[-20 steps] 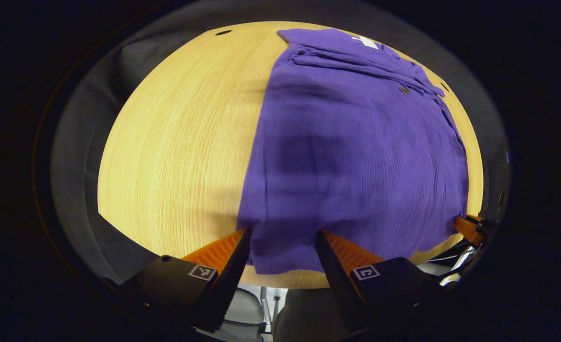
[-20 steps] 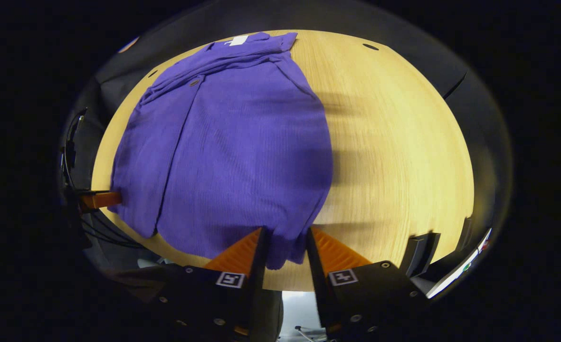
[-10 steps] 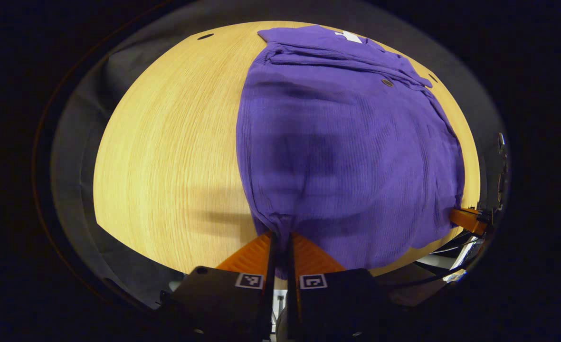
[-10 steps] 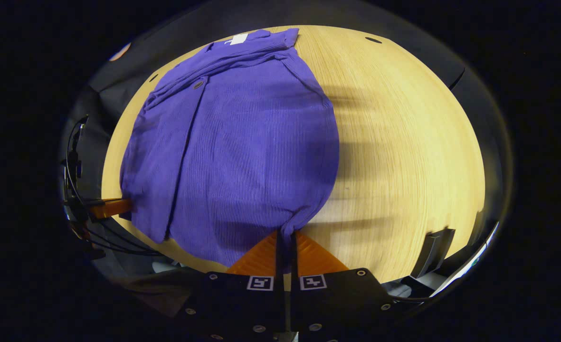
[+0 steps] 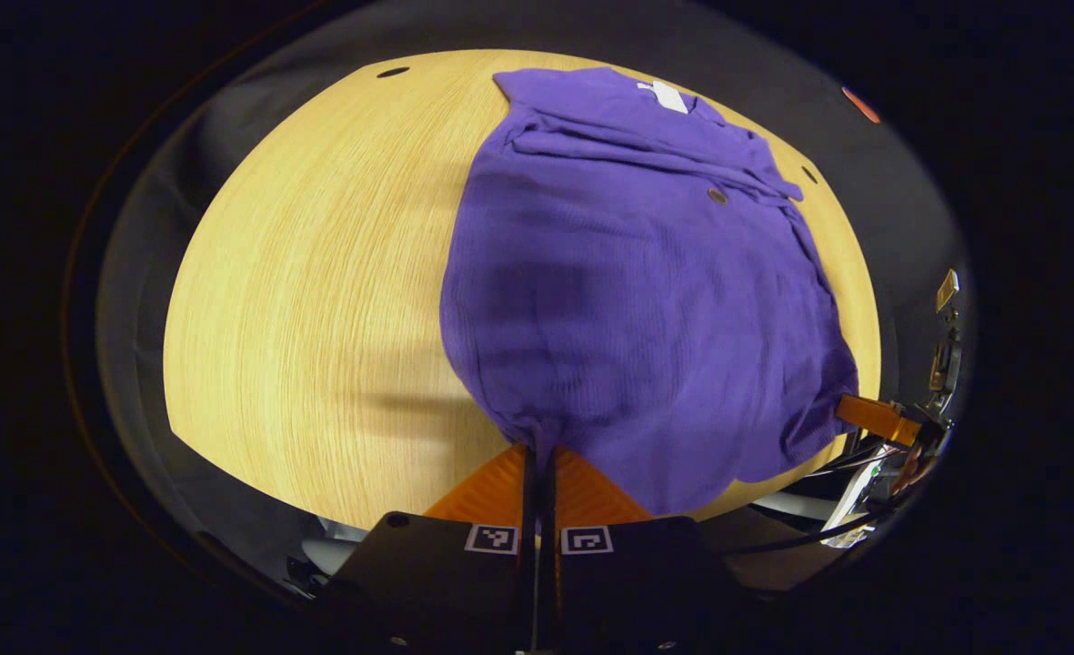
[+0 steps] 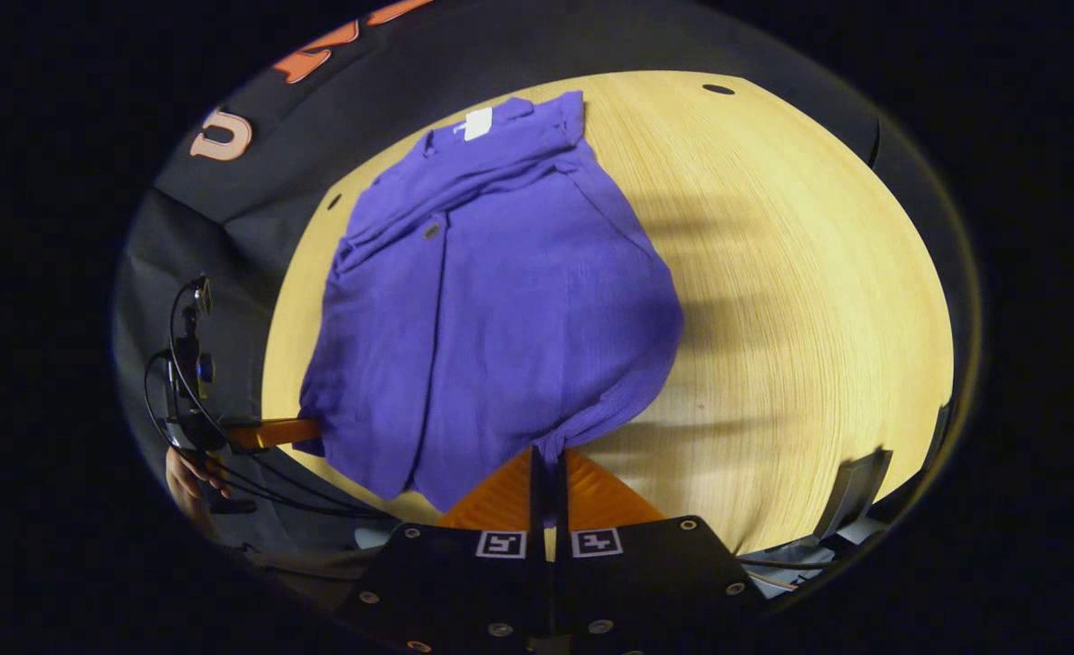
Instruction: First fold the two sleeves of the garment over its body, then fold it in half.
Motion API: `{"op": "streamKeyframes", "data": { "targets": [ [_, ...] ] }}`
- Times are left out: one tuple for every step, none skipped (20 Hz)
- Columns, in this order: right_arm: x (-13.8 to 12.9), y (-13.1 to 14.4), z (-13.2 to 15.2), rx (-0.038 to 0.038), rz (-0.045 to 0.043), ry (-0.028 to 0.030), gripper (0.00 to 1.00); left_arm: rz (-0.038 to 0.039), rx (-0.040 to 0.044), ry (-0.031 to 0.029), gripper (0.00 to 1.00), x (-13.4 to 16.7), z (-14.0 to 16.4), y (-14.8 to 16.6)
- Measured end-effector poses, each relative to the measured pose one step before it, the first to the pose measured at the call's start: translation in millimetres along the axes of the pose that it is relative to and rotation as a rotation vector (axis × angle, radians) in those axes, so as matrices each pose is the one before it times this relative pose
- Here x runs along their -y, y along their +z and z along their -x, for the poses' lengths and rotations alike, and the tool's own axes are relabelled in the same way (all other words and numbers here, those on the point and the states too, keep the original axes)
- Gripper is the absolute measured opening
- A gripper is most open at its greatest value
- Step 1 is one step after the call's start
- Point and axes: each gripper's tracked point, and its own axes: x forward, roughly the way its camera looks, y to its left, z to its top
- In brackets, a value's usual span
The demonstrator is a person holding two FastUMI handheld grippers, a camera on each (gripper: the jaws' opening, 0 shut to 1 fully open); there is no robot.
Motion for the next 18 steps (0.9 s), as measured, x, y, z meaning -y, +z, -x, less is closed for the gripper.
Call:
{"op": "streamKeyframes", "data": {
  "targets": [
    [-3.25,2.14,-0.84,0.00271,0.01377,0.00562,0.04,-0.00971,0.0153,-0.01507,0.03,6.49,2.22,10.85],
    [0.68,0.7,-1.59,-0.00025,0.01516,-0.01012,0.04,-0.00401,0.01012,0.00506,0.03,2.44,0.67,6.21],
    [-0.96,-2.2,-0.56,-0.00317,0.01175,-0.00282,0.04,-0.0041,0.0066,-0.00279,0.02,1.94,1.58,1.91],
    [-0.77,-0.04,1.5,0.00272,0.00234,-0.00201,0.04,0.00039,0.00499,-0.00275,0.03,1.19,1.13,2.6],
    [-3.47,0.13,1.33,0.00089,0.00444,0.01306,0.04,-0.00086,0.0028,-0.00311,0.03,0.32,1.61,1.09],
    [0.37,1.47,1.91,0.00651,-0.01289,0.00182,0.04,0.00247,0.00529,-0.00263,0.03,0.25,1.35,-0.42],
    [-3.09,0.92,2.71,0.00085,-0.0133,0.01496,0.04,-0.00463,0.00208,-0.0033,0.03,0.67,1.35,1.13],
    [0.21,5.16,3.06,0.01822,-0.00508,0.00503,0.04,-0.00776,0.00598,-0.00073,0.03,-0.16,1.74,-0.02],
    [-0.37,1.89,3.32,0.00808,-0.00502,0.00711,0.04,-0.00724,0.00617,0.00224,0.03,-0.38,2.7,2.76],
    [-1.79,5.46,5.05,0.01494,-0.01533,0.00674,0.04,-0.00662,0.00875,-0.00475,0.03,2.38,4.27,2.02],
    [-5.49,4.82,6.03,0.01126,-0.00354,0.01498,0.04,-0.00869,0.00707,-0.00372,0.03,2.89,4.05,5.04],
    [-4.76,8.32,5.97,0.01724,0.00398,0.00904,0.04,-0.01522,0.013,-0.00378,0.03,1.88,4.35,5.39],
    [-4.77,8.57,5.34,0.01857,0.013,0.00814,0.04,-0.01515,0.01242,-0.00237,0.03,2.52,5.49,7.35],
    [-2.64,9.87,4.35,0.01363,0.01134,0.00225,0.04,-0.01183,0.0145,-0.00847,0.03,4.28,4.67,10.09],
    [-4.84,10.68,4.59,0.01967,0.01221,0.00651,0.03,-0.00527,0.01719,-0.00663,0.03,4.3,5.86,11.6],
    [-3.88,13.34,3.19,0.02245,0.01078,0.00955,0.03,-0.01002,0.01858,-0.00905,0.03,3.99,4.9,13.33],
    [-1.45,9.63,3.77,0.01354,0.01274,0.0049,0.03,-0.0092,0.02118,-0.00176,0.03,2.67,5.55,13.82],
    [0.76,12.77,3.06,0.01895,0.00998,-0.00114,0.04,-0.00977,0.01595,-0.00281,0.03,1.82,3.42,15.03]
  ]
}}
